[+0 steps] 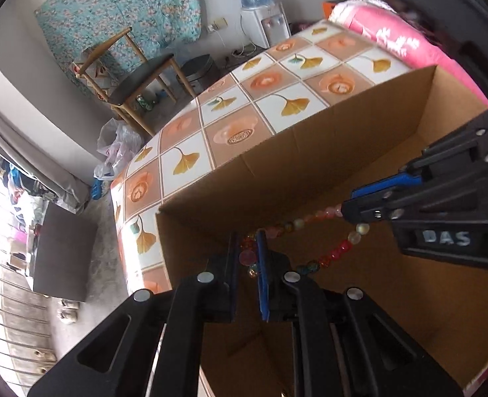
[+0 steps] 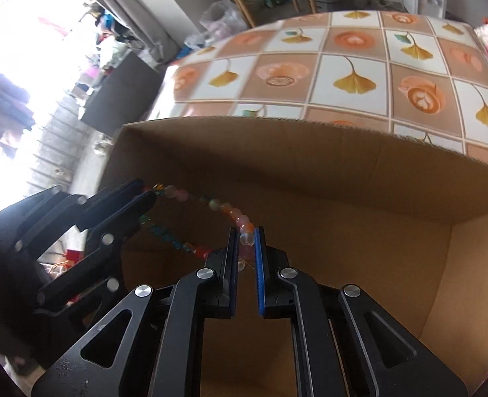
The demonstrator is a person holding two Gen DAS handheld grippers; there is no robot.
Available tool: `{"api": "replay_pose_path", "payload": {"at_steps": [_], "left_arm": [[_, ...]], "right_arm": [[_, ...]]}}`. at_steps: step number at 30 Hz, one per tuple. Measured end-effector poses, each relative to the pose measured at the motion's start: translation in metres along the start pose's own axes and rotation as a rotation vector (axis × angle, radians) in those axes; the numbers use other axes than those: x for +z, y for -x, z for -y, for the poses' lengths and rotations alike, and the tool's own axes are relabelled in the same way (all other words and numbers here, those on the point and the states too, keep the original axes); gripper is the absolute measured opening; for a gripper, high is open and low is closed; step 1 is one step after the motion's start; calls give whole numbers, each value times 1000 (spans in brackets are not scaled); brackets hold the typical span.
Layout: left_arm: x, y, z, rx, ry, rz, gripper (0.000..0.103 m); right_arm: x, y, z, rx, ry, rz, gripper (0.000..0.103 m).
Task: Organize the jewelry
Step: 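Lift the bracelet with the right gripper and drop it into the cardboard box, then move the right gripper back to the pink watch and grasp its strap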
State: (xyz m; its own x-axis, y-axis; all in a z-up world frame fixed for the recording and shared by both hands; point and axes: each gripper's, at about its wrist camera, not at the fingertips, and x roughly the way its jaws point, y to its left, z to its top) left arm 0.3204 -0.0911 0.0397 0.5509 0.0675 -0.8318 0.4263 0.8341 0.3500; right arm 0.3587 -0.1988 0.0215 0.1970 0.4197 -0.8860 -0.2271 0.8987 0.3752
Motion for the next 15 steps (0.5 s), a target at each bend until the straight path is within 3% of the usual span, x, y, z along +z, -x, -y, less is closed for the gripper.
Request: {"api": "replay_pose_path", "payload": {"at_steps": [2, 3, 4, 5, 7, 12, 15], "left_arm": [[2, -4, 1, 20, -6, -3, 12], [1, -5, 0, 23, -5, -5, 15], [2, -6, -1, 20, 0, -5, 26], [2, -5, -3, 17, 9, 4, 33], [2, 9, -5, 7, 24, 51, 35], [-21, 79, -21, 27, 67, 224, 55], [-54, 135, -34, 43, 109, 347, 73]], "right_arm": [[4, -9, 4, 4, -17, -23, 14], [5, -10, 8, 7, -20, -28, 21], [5, -11, 9, 3, -20, -23, 27], [5, -8, 9, -4, -17, -14, 28], [-1, 4, 7, -13, 1, 22, 28], [-33, 76, -6, 28, 67, 218, 28], [-81, 136, -16, 85, 128, 373, 28]]}}
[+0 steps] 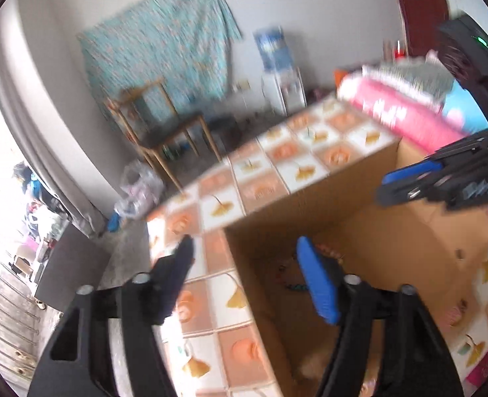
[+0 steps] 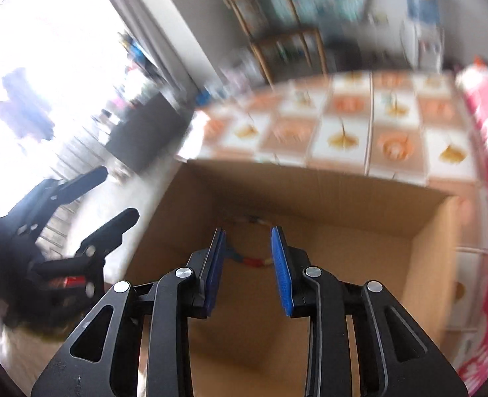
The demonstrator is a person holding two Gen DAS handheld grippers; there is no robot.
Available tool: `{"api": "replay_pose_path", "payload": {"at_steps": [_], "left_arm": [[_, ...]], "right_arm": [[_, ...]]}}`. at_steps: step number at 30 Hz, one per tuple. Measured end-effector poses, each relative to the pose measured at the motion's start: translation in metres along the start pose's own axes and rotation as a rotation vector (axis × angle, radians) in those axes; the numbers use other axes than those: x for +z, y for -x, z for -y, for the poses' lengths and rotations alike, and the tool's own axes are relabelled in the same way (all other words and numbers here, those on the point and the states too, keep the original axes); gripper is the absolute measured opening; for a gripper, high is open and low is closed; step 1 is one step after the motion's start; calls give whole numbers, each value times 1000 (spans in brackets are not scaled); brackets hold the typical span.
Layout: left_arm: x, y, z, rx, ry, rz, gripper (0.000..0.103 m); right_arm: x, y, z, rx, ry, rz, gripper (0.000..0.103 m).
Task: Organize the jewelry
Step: 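Move the right gripper back to the pink watch and grasp its strap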
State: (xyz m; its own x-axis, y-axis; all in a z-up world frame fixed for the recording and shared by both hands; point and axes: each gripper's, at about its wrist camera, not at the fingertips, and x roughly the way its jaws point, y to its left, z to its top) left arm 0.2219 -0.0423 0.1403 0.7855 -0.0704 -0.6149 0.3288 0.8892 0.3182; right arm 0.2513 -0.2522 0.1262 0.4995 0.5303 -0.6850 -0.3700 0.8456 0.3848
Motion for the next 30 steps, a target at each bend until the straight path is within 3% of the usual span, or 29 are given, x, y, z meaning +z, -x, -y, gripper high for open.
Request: {"api": "replay_pose_path", "payload": {"at_steps": [1, 4, 9, 13, 16, 22, 30], "left_arm": [[-5, 17, -4, 3, 14, 29, 80], [-39, 75, -21, -10, 92, 100, 86], [-109, 113, -22, -54, 233, 112, 97], [-162, 92, 4, -9, 279, 53, 97], [-198, 59, 22, -56, 346, -27, 97], [-219, 1, 44, -113, 340, -143, 63], [-206, -42, 36, -220, 371, -147, 41]], "right_arm": [[-11, 23, -7, 11, 20, 42, 29], [-46, 69, -21, 31, 56, 122, 31], [-117, 93, -28, 65, 6, 152, 33], [-164, 48, -27, 41, -77, 76, 33], [-183, 9, -39, 17, -80, 6, 30], [-183, -49, -77, -35, 103, -80, 18], [-173, -96, -87, -39, 224, -178, 18]]}}
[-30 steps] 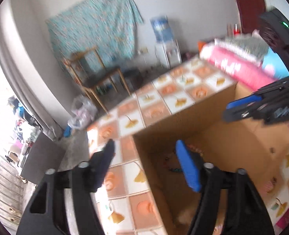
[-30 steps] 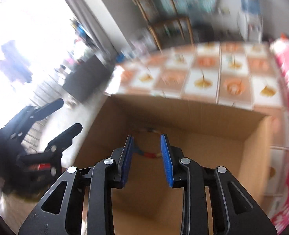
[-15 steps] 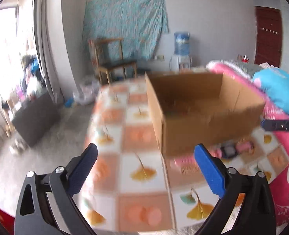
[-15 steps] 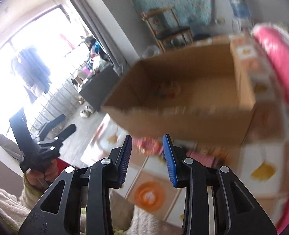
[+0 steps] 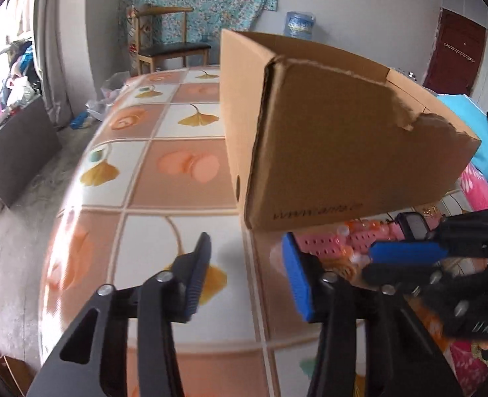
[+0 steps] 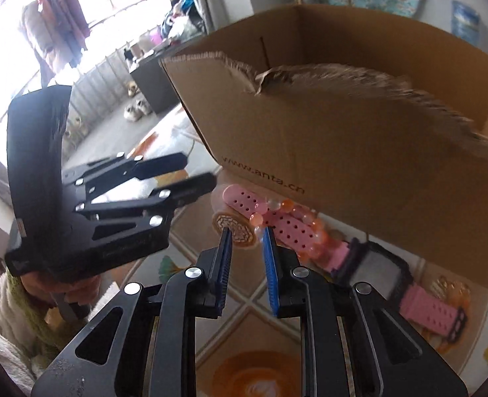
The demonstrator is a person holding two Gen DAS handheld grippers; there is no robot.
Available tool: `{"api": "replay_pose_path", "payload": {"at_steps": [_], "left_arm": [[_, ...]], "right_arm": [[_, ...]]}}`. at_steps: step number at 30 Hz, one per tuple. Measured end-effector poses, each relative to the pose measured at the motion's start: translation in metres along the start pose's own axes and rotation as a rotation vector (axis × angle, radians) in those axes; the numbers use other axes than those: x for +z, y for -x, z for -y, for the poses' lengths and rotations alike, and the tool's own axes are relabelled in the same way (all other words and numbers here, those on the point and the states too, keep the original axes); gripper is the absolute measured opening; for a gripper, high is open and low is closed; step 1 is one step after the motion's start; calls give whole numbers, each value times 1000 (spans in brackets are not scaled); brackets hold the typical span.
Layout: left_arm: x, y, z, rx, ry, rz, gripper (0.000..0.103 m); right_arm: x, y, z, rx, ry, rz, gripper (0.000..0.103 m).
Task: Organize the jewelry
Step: 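Move the right gripper back to the pink watch and grasp its strap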
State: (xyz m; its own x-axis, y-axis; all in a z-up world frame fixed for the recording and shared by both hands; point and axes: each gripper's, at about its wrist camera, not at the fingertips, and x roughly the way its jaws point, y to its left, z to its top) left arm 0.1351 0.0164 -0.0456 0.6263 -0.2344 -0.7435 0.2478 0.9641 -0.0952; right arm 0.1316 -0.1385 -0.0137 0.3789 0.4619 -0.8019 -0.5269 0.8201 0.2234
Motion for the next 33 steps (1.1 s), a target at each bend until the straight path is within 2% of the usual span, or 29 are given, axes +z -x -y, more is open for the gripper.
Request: {"api": "replay_pose_path", "payload": {"at_steps": [3, 6, 12, 14, 17, 20, 23, 29, 33], "left_arm": [[5, -3, 4, -6, -34, -3, 38], [8, -4, 7, -8, -48, -4, 38], [8, -6, 3, -25, -40, 10, 38], [8, -6, 3, -25, -45, 13, 38], [7, -6, 1, -29, -49, 18, 38], [7, -6, 2, -26, -51, 17, 38], [9, -7, 2, -22, -48, 8, 38], [9, -7, 0, -35, -34, 7, 38], [9, -6, -2, -44, -24, 12, 38]], "right_arm": [[6, -2, 1, 14, 19, -15, 18], [6, -2, 3, 72, 8, -50, 18], [-3, 3, -6, 82, 33, -72, 18], [-1, 10, -8, 62, 44, -34, 18], [-6, 26, -2, -18, 63, 31, 24], [-1, 15, 2, -27, 62, 13, 27], [-4, 4, 1, -2, 66, -37, 27], [-21, 24, -8, 116, 76, -72, 27], [-32, 43, -10, 111, 102, -68, 32]]}}
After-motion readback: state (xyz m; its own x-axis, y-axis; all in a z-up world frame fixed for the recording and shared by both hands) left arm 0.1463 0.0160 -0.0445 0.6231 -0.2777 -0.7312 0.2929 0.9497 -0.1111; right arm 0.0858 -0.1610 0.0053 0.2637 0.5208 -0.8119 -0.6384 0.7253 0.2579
